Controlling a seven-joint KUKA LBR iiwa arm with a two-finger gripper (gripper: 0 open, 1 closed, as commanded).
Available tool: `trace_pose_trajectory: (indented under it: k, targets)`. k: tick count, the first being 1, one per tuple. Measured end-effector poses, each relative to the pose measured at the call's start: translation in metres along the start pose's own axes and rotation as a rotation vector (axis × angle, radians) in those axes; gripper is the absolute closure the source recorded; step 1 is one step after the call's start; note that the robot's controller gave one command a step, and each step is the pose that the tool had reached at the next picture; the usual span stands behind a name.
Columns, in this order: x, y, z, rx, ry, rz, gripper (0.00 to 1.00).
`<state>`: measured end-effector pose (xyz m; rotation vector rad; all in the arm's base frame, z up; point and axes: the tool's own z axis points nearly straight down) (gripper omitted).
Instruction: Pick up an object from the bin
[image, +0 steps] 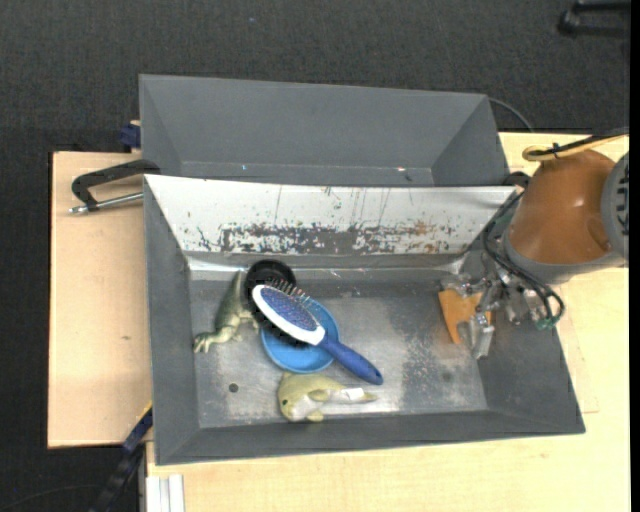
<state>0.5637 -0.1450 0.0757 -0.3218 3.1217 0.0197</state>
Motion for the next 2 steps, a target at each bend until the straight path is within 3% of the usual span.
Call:
trace_pose_trajectory:
  k: [1,2]
  targets:
    - [0.003,-0.006,-0.113,0.018,-0.010,0.034,1.00]
    - [-0.010,-0.006,-0.259,0.019,-0.013,0.068,1.00]
